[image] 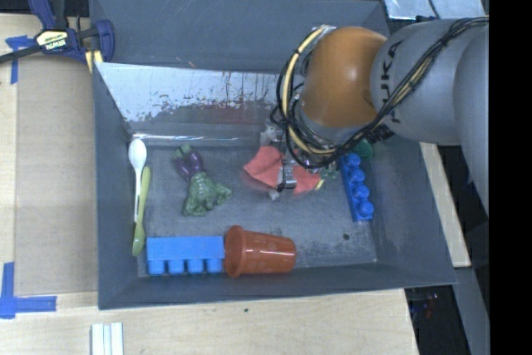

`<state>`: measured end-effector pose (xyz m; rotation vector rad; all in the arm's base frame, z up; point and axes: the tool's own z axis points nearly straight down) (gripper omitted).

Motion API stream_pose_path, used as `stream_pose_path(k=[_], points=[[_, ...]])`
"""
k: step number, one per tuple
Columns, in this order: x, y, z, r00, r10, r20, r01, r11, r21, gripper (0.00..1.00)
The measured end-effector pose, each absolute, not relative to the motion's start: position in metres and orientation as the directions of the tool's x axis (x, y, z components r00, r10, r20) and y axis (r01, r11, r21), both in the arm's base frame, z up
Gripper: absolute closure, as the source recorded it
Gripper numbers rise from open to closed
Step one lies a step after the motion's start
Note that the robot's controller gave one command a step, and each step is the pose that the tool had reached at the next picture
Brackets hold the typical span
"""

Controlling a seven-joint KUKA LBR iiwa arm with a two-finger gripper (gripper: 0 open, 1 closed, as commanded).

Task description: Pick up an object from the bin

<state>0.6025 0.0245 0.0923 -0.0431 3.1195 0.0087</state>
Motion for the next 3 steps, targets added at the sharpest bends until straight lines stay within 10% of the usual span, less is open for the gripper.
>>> stream_pose_path(k=[1, 2, 3], points=[[0.603, -0.014, 0.072, -0.969, -0.247, -0.025, -0.247, 0.969, 0.000, 1.00], [0.603, -0.014, 0.072, -0.969, -0.247, -0.025, -0.247, 0.969, 0.000, 1.00], [0.602, -0.006, 0.146, -0.965, -0.262, -0.020, -0.262, 0.965, 0.002, 1.00]])
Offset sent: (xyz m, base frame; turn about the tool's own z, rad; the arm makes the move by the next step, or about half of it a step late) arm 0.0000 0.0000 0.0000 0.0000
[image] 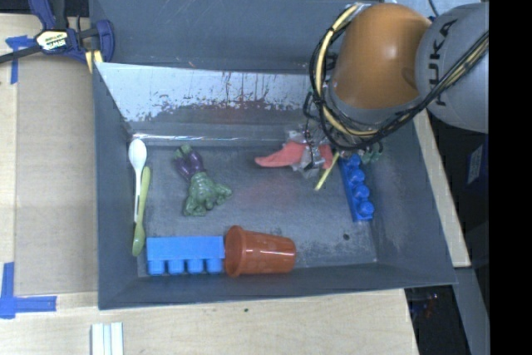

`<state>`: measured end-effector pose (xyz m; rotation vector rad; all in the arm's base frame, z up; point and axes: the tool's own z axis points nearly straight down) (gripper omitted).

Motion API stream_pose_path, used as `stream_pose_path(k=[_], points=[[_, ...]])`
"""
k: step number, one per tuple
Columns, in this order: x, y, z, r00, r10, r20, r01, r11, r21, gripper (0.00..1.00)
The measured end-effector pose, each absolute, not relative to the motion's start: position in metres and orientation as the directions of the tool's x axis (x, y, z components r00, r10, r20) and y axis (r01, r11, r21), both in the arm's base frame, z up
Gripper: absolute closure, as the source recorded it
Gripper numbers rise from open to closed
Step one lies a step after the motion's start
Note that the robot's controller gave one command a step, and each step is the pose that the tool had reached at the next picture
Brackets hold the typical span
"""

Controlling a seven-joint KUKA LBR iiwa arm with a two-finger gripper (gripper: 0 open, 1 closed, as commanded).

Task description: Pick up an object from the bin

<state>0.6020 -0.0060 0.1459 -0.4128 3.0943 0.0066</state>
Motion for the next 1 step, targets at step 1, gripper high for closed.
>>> stream_pose_path(k=[1], points=[[0.6132, -0.0090, 0.2190, -0.970, -0.241, -0.023, -0.241, 0.970, 0.001, 1.00]])
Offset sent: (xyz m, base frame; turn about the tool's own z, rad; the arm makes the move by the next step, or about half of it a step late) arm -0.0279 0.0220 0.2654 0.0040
